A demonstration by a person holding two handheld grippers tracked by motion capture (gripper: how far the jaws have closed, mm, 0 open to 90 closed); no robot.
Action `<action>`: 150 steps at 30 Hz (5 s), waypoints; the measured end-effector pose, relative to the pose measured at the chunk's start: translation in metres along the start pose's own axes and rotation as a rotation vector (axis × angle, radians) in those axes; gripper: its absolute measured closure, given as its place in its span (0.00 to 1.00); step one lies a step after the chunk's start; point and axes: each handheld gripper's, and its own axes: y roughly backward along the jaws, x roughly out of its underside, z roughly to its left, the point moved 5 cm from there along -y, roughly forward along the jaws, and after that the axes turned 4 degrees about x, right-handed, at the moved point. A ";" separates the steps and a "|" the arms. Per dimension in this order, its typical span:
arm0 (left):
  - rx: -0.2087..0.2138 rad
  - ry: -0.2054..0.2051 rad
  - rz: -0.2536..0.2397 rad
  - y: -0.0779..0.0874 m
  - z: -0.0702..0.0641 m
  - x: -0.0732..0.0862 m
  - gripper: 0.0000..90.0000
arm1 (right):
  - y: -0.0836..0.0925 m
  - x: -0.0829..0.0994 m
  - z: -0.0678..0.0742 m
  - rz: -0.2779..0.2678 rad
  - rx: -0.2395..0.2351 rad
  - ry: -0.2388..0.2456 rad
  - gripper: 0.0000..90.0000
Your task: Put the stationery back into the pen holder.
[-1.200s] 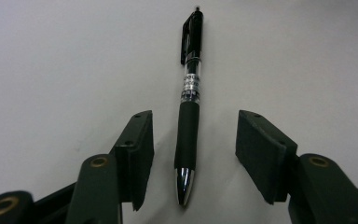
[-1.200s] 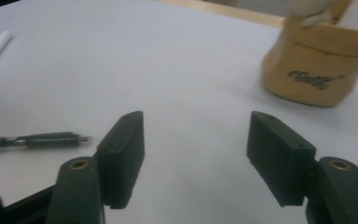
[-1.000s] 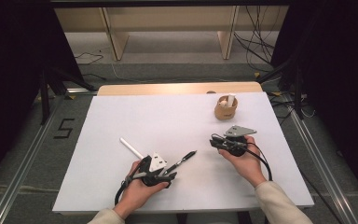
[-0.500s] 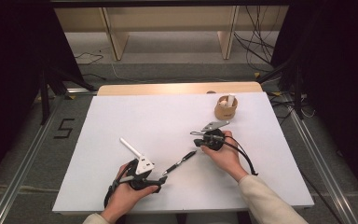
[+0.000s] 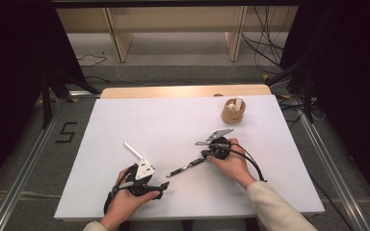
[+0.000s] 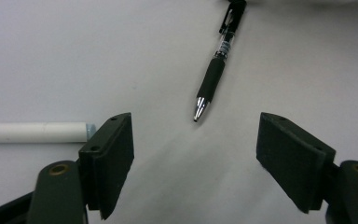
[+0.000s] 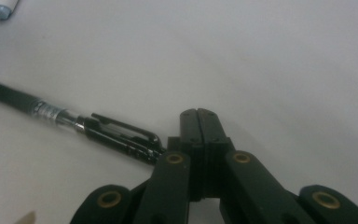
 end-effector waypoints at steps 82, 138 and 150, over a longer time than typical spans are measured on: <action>-0.020 0.051 -0.012 0.000 0.012 0.000 0.31 | 0.002 -0.007 0.091 0.206 -0.090 0.177 0.88; 0.287 0.451 -0.285 -0.006 -0.021 -0.034 0.71 | 0.052 0.004 0.108 -0.150 -0.153 0.135 0.89; 0.306 0.377 -0.356 0.009 -0.035 -0.050 0.89 | 0.064 0.003 0.111 -0.188 -0.173 0.114 0.88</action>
